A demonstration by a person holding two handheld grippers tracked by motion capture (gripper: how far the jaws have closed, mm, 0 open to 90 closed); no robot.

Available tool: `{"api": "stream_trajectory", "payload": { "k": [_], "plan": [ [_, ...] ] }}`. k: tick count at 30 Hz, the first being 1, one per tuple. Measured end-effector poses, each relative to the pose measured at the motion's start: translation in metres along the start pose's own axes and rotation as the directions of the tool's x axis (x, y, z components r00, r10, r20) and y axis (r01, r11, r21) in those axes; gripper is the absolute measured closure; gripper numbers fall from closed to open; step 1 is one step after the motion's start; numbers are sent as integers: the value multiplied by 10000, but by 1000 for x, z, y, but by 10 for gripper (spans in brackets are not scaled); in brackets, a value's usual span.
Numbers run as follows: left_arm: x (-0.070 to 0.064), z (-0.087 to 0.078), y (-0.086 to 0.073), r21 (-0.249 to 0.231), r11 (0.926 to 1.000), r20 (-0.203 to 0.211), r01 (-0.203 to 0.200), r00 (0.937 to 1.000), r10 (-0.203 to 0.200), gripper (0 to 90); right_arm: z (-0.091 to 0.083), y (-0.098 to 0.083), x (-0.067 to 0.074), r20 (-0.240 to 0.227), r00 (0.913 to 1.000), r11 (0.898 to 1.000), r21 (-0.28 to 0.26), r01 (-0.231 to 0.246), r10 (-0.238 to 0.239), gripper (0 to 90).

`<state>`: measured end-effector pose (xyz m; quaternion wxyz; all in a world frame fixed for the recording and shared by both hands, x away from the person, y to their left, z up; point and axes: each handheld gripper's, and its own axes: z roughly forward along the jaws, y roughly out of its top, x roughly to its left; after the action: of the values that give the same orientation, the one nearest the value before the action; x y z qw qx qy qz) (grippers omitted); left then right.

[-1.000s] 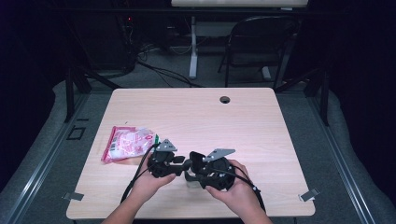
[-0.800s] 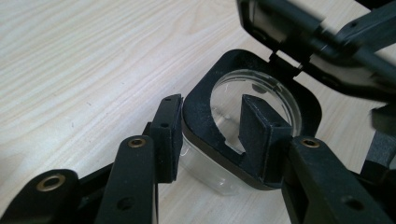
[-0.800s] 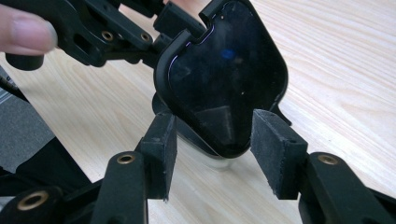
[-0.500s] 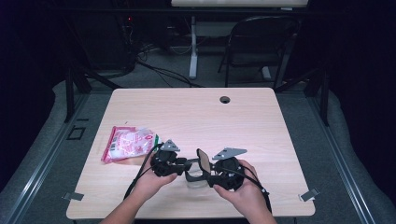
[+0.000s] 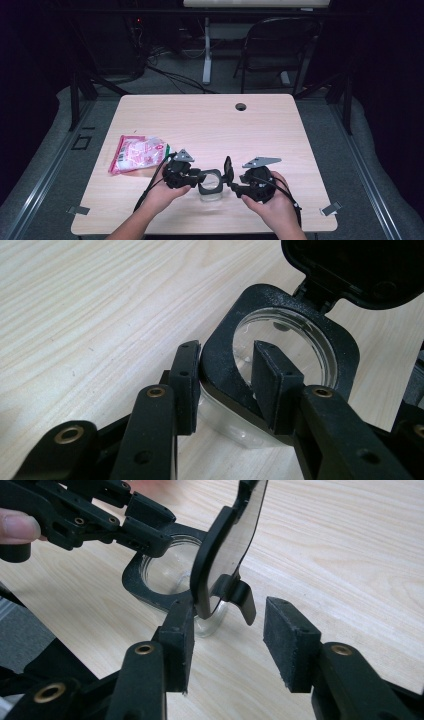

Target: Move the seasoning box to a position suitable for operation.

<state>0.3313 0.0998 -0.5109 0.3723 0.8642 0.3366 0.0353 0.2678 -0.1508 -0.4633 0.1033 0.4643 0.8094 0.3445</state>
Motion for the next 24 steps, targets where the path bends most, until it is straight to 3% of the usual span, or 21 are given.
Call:
{"api": "stream_trajectory", "payload": {
  "k": [6, 11, 15, 24],
  "plan": [
    [0, 0, -1, -71, 9999, 30, 73, 10000, -73, 644, 5, 0, 6, -195, 9997, 9999, 12, 141, -141, 581],
    [1, 0, -2, -170, 9999, 13, -12, 10000, 12, 644, 8, 1, 5, -253, 9993, 9995, 145, 264, -260, 767],
    [0, 0, -3, -185, 9998, -17, -91, 10000, 91, 642, 7, 1, 5, -440, 9986, 9995, 126, 299, -293, 806],
    [-3, -3, -5, -265, 9996, -34, -59, 10000, 58, 627, 10, 4, -4, -211, 9996, 9995, -258, 190, -195, 836]
  ]
}}
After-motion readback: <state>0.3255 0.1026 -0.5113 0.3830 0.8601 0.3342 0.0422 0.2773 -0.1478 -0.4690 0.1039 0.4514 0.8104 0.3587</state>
